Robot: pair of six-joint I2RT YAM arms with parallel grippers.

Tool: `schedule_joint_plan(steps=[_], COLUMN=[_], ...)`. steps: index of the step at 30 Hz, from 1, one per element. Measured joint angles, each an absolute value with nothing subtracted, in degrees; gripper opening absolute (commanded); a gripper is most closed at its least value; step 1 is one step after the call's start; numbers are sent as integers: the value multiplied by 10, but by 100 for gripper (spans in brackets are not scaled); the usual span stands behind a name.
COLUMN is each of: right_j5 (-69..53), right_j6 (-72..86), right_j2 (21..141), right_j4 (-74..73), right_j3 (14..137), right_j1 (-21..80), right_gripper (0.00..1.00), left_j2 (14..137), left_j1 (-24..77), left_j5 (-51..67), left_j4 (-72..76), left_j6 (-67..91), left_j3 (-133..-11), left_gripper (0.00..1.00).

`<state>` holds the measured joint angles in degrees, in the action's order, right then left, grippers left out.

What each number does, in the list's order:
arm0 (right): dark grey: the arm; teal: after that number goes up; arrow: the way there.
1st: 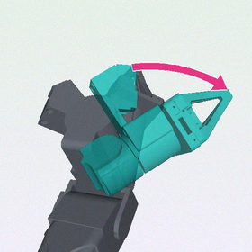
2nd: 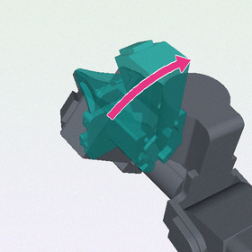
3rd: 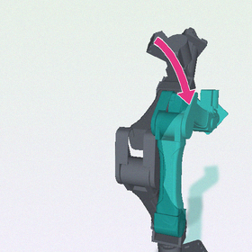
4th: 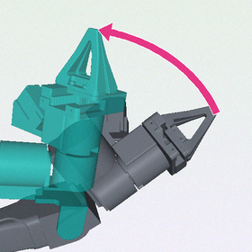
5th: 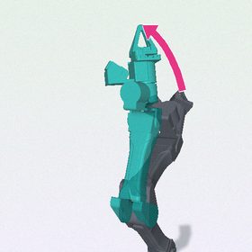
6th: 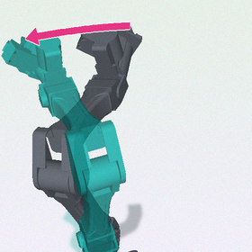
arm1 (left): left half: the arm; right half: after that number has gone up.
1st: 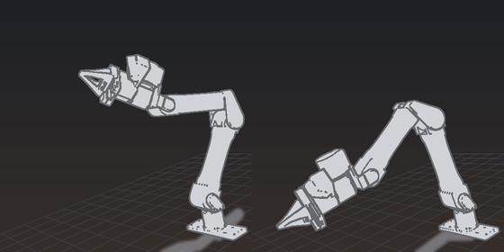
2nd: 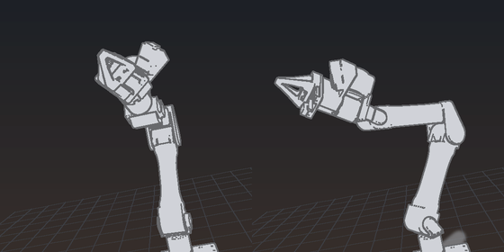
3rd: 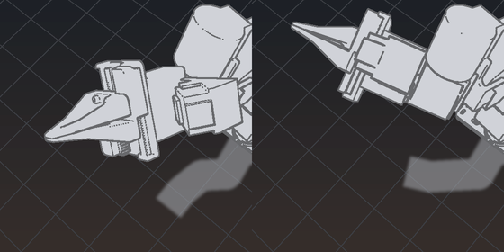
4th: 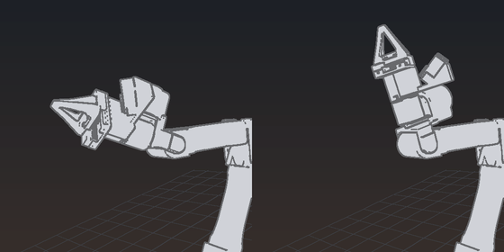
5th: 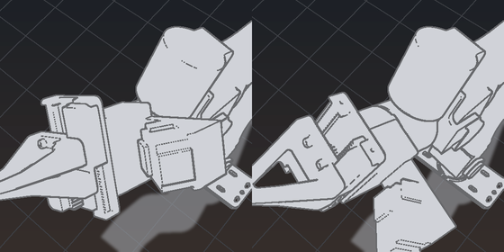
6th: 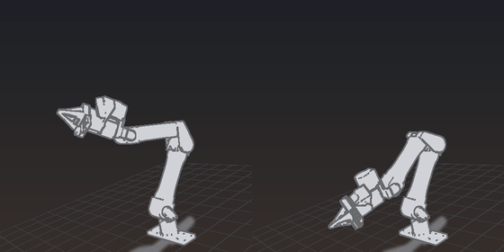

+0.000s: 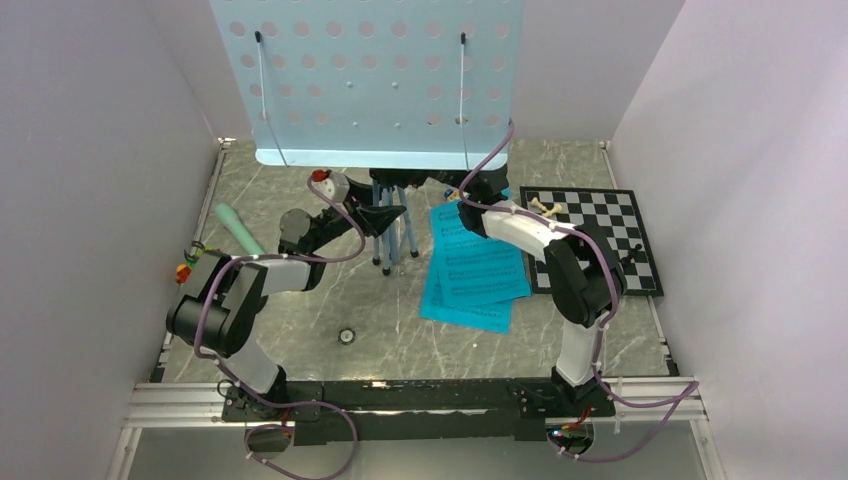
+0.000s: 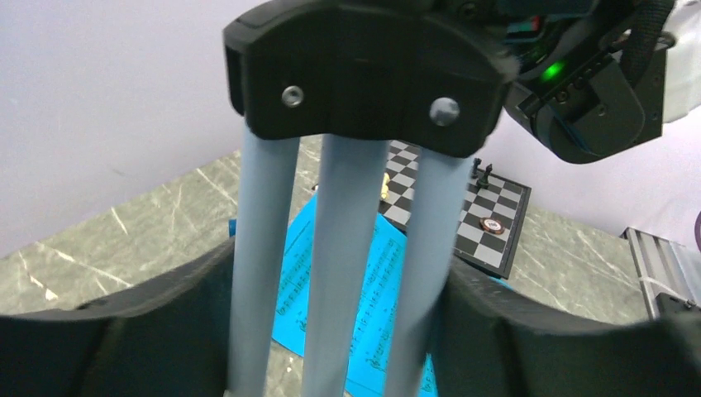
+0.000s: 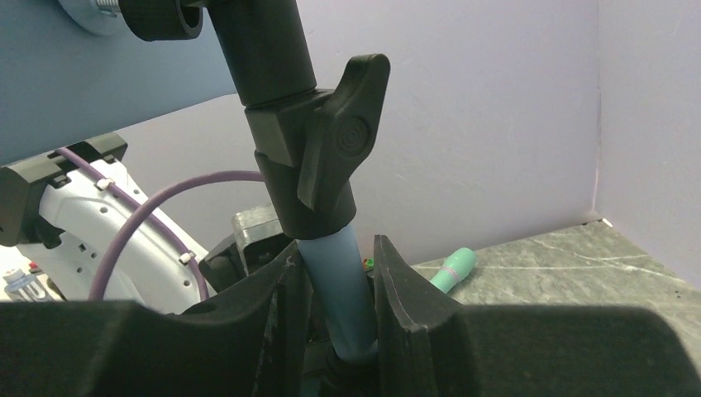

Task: Pack up the instrument practice props

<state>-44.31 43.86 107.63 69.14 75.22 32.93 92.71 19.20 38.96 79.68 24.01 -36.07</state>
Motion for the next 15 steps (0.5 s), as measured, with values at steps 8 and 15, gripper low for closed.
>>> schedule_joint_plan(steps=[8,15], right_j5=[-456,-464], right_j6=[435,439], right_j2=[1079,1085], right_j4=[679,670], right_j3=[761,774], right_j1=[326,327], right_gripper=[0,0], left_j2=[936,902], left_j1=[194,194], left_j5=[417,408], left_j4=[793,726], left_j6=[245,223], left_j3=[-374,-375], left_gripper=[0,0])
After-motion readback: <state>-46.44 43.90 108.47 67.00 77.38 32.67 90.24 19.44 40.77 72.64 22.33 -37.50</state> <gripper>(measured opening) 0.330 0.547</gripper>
